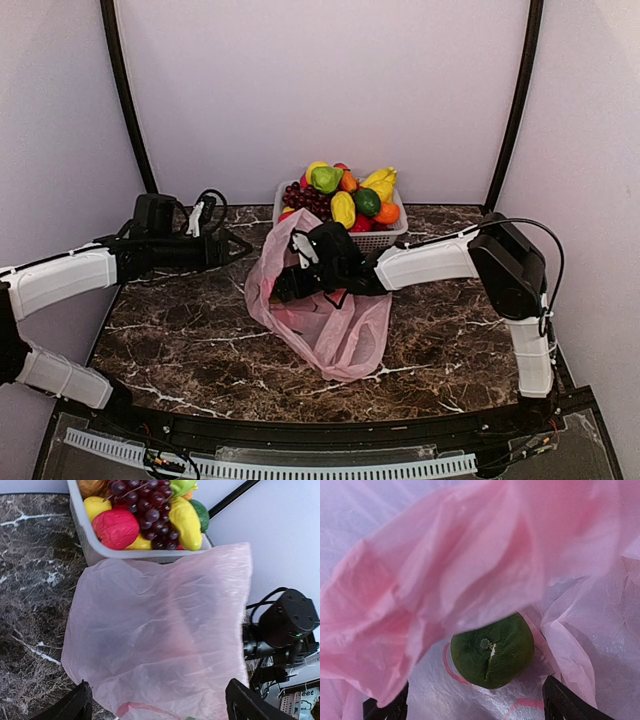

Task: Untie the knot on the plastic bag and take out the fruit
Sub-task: Adjust the takeout bag at the center of the board, then pick up the fake fruit from the takeout bag.

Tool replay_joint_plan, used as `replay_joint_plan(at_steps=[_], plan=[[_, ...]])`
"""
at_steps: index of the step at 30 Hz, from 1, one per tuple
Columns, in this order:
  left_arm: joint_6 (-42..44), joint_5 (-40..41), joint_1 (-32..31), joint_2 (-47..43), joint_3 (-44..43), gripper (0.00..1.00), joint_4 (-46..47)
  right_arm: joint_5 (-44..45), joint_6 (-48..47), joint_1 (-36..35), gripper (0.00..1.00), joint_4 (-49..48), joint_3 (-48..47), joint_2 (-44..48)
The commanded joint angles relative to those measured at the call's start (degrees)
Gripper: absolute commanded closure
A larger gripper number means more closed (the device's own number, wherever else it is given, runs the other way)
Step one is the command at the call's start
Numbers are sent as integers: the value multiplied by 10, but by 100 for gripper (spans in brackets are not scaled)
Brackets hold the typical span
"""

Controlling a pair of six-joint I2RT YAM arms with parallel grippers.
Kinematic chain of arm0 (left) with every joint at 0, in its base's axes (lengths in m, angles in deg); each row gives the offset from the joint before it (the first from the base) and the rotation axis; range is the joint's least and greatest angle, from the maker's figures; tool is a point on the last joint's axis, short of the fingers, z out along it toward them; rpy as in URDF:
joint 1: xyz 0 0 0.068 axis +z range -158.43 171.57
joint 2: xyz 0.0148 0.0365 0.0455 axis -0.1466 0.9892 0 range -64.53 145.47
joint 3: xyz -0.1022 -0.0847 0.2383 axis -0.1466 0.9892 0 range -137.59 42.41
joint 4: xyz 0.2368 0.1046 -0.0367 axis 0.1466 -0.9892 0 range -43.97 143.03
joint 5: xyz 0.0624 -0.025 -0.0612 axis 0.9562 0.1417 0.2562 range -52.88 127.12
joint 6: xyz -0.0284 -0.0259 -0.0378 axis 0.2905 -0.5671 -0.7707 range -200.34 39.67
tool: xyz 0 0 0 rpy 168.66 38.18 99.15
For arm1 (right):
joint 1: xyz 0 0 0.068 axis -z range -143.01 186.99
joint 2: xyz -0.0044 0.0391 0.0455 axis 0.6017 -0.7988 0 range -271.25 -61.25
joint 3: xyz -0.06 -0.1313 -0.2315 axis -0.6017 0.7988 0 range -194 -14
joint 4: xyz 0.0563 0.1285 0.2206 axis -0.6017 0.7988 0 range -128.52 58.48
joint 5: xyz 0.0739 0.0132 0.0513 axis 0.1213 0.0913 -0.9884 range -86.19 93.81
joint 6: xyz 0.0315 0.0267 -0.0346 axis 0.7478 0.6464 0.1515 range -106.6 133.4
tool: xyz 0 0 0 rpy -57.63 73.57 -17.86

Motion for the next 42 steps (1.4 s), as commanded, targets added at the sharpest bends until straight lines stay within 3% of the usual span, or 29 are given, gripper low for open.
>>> replay_joint_plan(at_steps=[1,5,11,16,30,42], plan=[[-8,-21,15,77,-9,8,3,-7,-2,4,10,-16,4,3],[-21,-27,24,136,-13,11,56,-8,-1,4,12,-16,3,2],[-24,-36,32,218,-44,27,105,-14,4,4,16,-13,-8,-7],[-16,-30,34,263,-58,33,122,-16,4,4,17,-9,-17,-16],[-39,-69,33,348,-53,73,182,-25,-2,5,18,10,-75,-67],[-76,-89,32,358,-16,78,239,-34,-7,5,13,31,-104,-112]])
